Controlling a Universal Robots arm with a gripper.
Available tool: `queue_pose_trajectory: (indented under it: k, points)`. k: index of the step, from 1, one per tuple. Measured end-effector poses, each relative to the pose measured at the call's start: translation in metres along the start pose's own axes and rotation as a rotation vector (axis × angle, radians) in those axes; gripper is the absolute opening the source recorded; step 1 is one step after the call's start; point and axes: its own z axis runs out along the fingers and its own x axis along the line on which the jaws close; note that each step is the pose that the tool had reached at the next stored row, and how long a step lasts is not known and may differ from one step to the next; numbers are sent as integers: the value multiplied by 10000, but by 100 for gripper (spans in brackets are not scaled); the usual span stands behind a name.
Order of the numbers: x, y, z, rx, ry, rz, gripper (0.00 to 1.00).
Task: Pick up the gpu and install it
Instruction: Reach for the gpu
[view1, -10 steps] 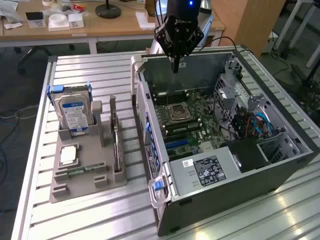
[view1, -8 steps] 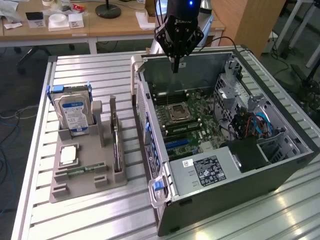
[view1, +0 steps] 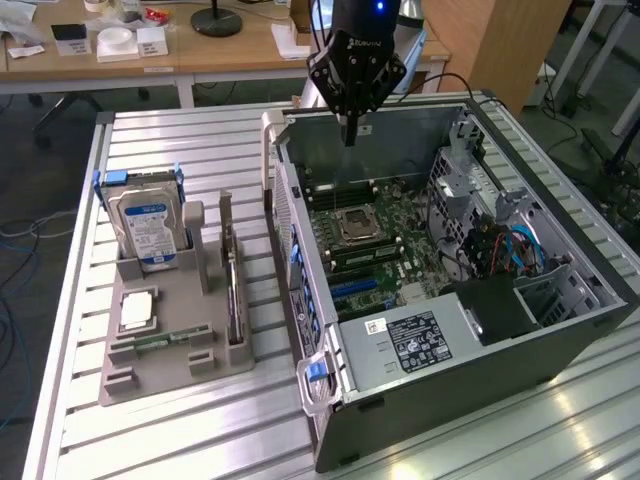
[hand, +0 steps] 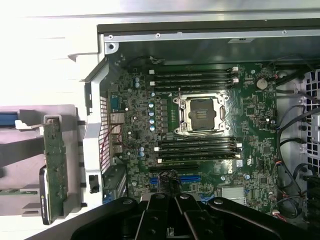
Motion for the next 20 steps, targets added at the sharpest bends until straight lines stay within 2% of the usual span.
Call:
queue_pose_trajectory:
  k: [20]
  points:
    - [142, -11, -4, 0, 0, -1, 11]
